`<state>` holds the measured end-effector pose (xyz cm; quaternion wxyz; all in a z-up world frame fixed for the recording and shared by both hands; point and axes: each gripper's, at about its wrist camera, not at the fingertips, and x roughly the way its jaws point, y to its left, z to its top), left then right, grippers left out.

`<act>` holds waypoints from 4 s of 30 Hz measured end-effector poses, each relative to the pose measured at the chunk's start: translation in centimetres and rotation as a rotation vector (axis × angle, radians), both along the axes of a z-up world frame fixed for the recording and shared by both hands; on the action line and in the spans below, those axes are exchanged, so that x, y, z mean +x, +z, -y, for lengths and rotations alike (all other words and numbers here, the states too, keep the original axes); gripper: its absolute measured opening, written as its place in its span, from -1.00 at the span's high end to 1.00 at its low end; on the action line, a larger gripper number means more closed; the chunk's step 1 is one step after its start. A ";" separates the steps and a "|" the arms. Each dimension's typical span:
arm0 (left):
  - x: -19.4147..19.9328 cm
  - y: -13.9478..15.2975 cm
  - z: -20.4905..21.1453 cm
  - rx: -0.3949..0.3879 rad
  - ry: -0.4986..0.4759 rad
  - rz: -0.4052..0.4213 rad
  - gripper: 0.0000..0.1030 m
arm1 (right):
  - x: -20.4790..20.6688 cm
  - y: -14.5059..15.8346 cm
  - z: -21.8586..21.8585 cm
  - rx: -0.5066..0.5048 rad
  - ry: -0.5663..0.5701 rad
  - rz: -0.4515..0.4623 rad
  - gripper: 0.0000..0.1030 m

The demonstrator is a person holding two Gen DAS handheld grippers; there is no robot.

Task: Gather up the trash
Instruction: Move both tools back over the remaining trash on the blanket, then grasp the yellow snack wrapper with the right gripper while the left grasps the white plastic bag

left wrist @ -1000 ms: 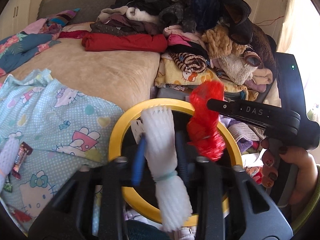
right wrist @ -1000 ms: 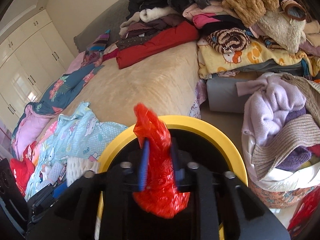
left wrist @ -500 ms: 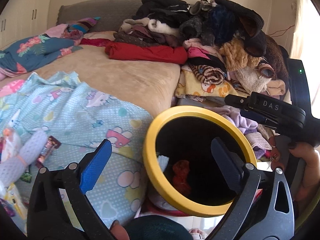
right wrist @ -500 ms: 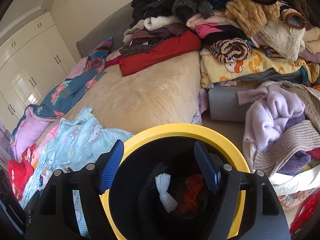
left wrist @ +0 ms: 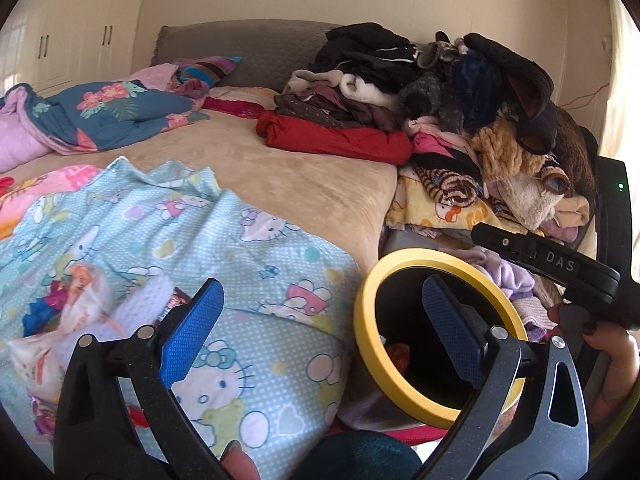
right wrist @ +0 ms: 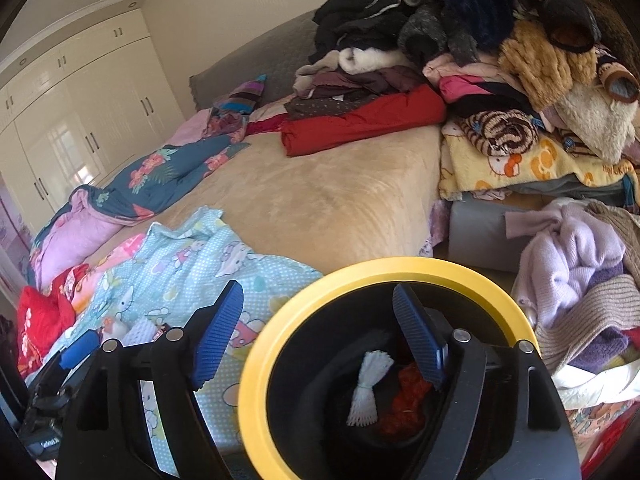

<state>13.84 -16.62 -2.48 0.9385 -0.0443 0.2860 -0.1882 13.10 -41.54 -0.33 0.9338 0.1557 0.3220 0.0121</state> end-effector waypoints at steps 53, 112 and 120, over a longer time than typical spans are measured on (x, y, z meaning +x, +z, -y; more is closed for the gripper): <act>-0.5 0.2 -19.5 -0.040 0.383 -0.002 -0.78 | -4.0 -0.3 -23.1 -0.101 0.538 0.012 -0.54; -1.3 -1.9 -24.2 -0.196 0.342 -0.123 0.62 | -4.1 -4.4 -29.0 -0.060 0.730 -0.180 0.39; -1.8 1.3 -24.3 -0.203 0.362 -0.046 0.63 | -4.3 -1.6 -28.3 -0.041 0.734 -0.101 0.39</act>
